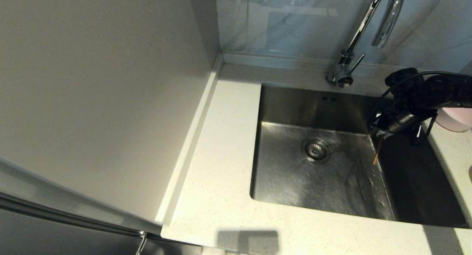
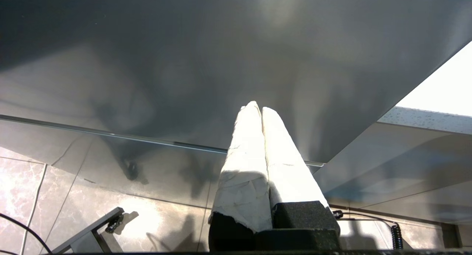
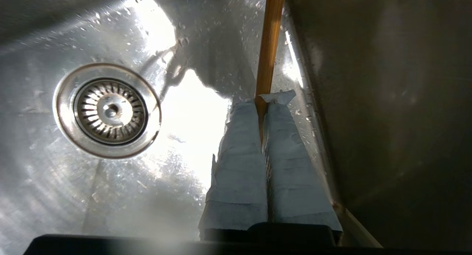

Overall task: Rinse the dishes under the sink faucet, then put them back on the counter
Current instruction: Place the chopsticks on the bowl

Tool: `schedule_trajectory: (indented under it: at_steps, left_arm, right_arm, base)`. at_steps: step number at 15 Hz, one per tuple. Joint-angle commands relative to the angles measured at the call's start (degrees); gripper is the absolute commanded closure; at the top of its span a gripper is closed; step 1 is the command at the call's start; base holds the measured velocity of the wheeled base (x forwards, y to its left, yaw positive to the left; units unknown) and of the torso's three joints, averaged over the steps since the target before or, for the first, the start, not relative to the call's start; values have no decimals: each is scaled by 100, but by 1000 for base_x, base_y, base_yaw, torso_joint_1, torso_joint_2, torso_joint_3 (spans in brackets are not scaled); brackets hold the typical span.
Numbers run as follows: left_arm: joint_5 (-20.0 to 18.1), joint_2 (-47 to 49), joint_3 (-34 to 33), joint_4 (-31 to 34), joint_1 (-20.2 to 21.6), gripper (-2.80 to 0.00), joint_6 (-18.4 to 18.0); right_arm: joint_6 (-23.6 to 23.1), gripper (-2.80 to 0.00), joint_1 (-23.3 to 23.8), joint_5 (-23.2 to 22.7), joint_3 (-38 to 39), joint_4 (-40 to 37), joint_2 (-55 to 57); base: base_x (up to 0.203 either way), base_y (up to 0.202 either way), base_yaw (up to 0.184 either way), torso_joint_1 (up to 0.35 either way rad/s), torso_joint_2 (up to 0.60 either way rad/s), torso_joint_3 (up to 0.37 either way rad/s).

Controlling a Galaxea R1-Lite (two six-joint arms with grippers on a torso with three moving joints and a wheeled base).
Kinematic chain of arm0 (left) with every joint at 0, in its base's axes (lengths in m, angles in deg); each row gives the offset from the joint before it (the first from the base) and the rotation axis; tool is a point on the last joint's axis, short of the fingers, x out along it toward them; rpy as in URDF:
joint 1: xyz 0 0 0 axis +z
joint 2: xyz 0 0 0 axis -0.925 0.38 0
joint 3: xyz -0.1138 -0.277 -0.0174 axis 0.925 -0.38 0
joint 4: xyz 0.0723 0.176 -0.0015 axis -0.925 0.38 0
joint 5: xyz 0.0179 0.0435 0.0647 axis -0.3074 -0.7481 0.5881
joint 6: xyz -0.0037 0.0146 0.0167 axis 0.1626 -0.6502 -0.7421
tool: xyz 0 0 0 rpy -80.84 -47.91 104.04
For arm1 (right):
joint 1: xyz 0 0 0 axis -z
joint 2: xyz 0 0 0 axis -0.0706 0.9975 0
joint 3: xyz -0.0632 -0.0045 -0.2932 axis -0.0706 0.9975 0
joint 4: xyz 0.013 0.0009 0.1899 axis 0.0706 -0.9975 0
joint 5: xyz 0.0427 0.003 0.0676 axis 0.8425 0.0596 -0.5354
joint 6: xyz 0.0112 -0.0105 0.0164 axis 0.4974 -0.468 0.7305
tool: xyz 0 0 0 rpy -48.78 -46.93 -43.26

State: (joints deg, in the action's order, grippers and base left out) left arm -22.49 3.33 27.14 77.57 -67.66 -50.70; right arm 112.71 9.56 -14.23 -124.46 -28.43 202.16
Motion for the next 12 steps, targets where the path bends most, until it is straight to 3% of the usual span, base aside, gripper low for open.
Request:
schedule_trajectory:
  at_steps: [1,10,11,12]
  left_arm:
    - [3,-18,0,-4,0,0,2]
    - [3,-18,0,-4,0,0,2]
    - [3,-18,0,-4,0,0,2]
    - [3,-18,0,-4,0,0,2]
  right_arm:
    - [12,0,-5,4,106,-24,-308]
    - [-420,0,-89,4,1621,-106,-2464]
    - [-669,0,-85,10,1792,-111,-2767]
    - [-1282,0,-43,12,1912,-106,-2985]
  base:
    - [0,0,0,0,0,0]
    - [0,0,0,0,0,0]
    - [0,0,0,0,0,0]
    - [0,0,0,0,0,0]
